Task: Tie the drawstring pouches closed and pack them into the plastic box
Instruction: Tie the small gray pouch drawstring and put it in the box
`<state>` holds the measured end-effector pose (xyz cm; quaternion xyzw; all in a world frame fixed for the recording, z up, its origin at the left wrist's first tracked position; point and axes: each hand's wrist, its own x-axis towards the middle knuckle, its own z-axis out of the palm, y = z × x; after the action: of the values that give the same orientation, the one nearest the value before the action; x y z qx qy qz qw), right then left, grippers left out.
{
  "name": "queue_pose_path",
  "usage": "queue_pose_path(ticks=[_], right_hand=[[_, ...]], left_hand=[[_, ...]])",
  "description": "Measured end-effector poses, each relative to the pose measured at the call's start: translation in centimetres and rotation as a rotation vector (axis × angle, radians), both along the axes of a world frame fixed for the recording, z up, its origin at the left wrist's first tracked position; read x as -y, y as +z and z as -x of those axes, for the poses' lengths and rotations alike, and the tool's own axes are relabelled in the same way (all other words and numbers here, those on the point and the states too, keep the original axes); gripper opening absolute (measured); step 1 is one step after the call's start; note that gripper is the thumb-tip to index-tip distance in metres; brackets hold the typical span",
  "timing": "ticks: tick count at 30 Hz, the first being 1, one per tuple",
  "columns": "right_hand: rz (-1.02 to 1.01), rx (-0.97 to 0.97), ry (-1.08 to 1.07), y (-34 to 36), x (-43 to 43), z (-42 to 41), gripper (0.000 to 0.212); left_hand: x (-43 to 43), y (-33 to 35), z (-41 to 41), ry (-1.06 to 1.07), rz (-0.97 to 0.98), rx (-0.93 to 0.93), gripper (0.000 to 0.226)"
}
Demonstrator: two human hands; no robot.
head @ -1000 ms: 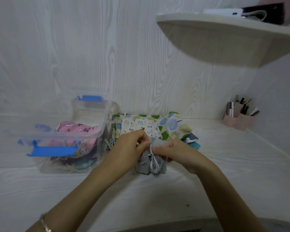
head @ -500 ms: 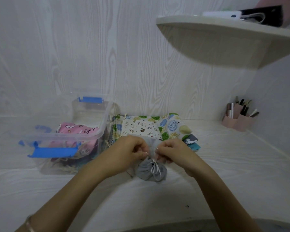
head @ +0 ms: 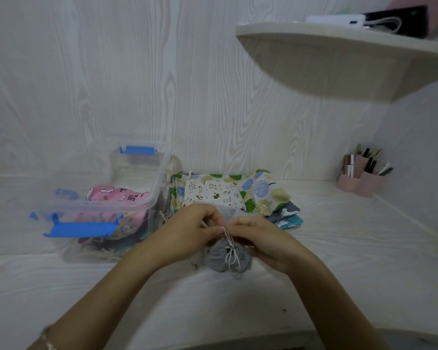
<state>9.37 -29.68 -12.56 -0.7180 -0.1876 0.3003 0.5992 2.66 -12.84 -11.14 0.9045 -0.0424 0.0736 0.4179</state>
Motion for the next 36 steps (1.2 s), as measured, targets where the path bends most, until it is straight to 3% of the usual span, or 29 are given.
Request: queue_pose_path(ticks=[6, 11, 13, 16, 19, 21, 27, 30, 33, 36], right_hand=[[-0.035, 0.105, -0.126, -0.6, 0.0, -0.5, 0.018], [-0.022, 0.262, -0.17, -0.1, 0.0, -0.3, 0.01], [-0.007, 0.326, -0.16, 0.0, 0.0, -0.1, 0.01], [0.094, 0.397, -0.157, 0.2, -0.2, 0.3, 0.007], [0.386, 0.499, -0.099, 0.3, -0.3, 0.5, 0.039], [0.483, 0.5, -0.076, 0.6, -0.4, 0.7, 0.046], [0.3, 0.367, -0.112, 0.6, -0.5, 0.7, 0.035], [0.244, 0.372, -0.166, 0.3, -0.4, 0.5, 0.034], [0.193, 0.395, -0.195, 0.3, -0.5, 0.6, 0.012], [0.193, 0.442, -0.195, 0.2, -0.7, 0.5, 0.011]], left_hand=[[0.2, 0.4, 0.0, 0.035, -0.062, 0.027, 0.005], [0.9, 1.2, 0.3, 0.176, -0.523, 0.2, 0.01], [1.2, 1.2, 0.5, 0.224, -0.568, 0.21, 0.012], [1.7, 0.9, 0.8, 0.275, -0.55, 0.191, 0.013], [1.9, 0.6, 0.8, 0.305, -0.462, 0.204, 0.01], [2.0, 0.5, 0.7, 0.302, -0.39, 0.222, 0.008], [1.9, 0.3, 0.5, 0.266, -0.227, 0.258, 0.007], [1.8, 0.0, 0.4, 0.251, -0.143, 0.251, 0.008], [1.6, -0.5, 0.2, 0.238, -0.105, 0.251, 0.005], [1.3, -0.2, 0.2, 0.182, -0.124, 0.293, 0.009]])
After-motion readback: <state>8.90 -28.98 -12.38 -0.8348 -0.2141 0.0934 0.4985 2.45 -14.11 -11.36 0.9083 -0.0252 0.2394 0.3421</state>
